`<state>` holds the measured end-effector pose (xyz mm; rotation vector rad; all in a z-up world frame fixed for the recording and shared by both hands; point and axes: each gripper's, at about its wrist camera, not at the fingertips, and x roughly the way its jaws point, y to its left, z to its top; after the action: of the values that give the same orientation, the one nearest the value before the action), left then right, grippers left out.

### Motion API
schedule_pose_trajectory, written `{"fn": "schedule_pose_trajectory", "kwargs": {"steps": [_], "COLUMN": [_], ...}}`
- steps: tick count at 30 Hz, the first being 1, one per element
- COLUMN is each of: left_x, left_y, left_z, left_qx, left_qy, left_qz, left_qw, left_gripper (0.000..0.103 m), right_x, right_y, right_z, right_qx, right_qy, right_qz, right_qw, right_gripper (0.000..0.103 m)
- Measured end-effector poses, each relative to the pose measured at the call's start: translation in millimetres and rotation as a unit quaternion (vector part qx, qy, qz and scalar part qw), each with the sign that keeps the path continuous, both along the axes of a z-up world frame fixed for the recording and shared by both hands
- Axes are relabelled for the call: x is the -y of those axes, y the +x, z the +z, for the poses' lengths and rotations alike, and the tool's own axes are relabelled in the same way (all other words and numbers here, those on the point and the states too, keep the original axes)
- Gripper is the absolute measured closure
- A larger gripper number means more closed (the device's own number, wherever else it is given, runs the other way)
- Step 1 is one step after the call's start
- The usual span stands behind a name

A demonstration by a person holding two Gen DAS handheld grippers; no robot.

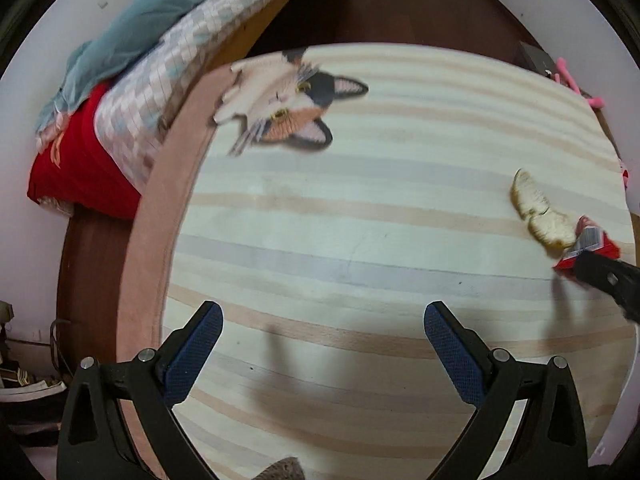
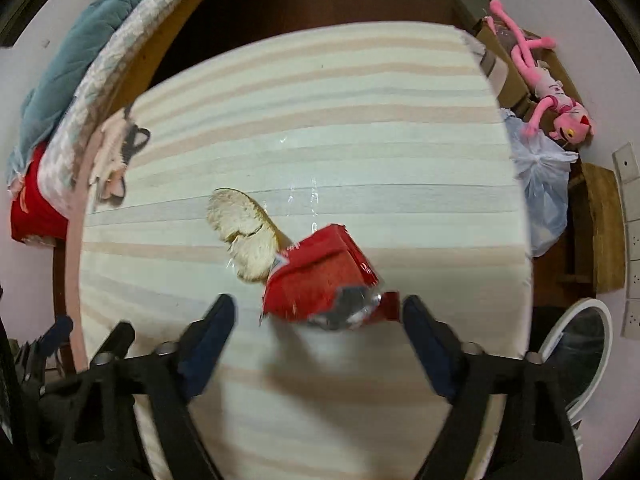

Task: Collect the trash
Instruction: 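Move both tools back over the bed, then grasp the red snack wrapper with the right gripper while the left grasps the bread crust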

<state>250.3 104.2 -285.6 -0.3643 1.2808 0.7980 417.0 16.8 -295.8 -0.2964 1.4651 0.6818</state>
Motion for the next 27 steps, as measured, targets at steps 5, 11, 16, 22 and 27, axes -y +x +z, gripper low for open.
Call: {"fn": "schedule_pose_trajectory", "kwargs": {"steps": [5,11,16,22,27], "left_x": [0.0,11.2,15.8,34.9,42.1], "left_y": [13.2,48.5,93.7,133.8,128.0], "left_z": [-5.3,0.6,-3.0,-19.3,-14.6], "left_qx": [0.006,0.047,0.072,0.039,0.047], "left_qy": [-0.010,-0.039,-0.091,-0.069,-0.035], "left_qz": [-0.018,-0.058,-0.090,-0.139,-0.145], "left_qw": [0.9998,0.9964,0.9892,0.9872,0.9877], "left_gripper": [0.000,0.000,0.001,0.046,0.096], "right_x": [2.4,39.8,65.1,65.7,63.8], "right_y": [-1.2,16.6,44.8,50.7,45.9], "right_z": [-0.4,18.0,10.9,1.2,2.5], "right_qx": [0.020,0.047,0.043,0.046,0.050], "right_qy": [-0.005,-0.010,-0.023,-0.031,-0.029], "right_qz": [0.011,-0.025,-0.070,-0.082,-0.072], "right_qw": [1.000,0.999,0.996,0.995,0.996], "right_gripper": [0.065,0.071,0.071,0.071,0.073]}}
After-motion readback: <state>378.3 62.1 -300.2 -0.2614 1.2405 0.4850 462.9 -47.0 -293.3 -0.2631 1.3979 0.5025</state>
